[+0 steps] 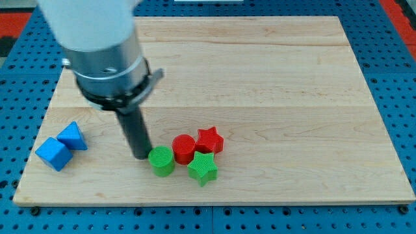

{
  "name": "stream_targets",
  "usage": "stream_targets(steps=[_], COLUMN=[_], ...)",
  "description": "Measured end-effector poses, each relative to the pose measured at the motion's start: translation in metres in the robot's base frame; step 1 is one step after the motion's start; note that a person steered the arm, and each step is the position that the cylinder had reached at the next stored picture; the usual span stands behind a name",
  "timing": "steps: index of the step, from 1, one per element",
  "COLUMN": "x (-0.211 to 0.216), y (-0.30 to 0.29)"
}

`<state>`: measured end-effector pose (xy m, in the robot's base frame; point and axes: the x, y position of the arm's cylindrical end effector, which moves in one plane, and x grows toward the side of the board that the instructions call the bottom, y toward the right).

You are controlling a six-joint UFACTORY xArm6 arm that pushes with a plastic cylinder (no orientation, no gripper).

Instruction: Separate the blue blocks from each other

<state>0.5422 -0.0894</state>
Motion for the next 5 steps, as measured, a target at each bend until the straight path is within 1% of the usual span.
stream_targets(steps=[1,2,3,5], x=[0.000,-0.002,-0.005,-0.007], y=[0.033,-0.019,-0.039,-0.039])
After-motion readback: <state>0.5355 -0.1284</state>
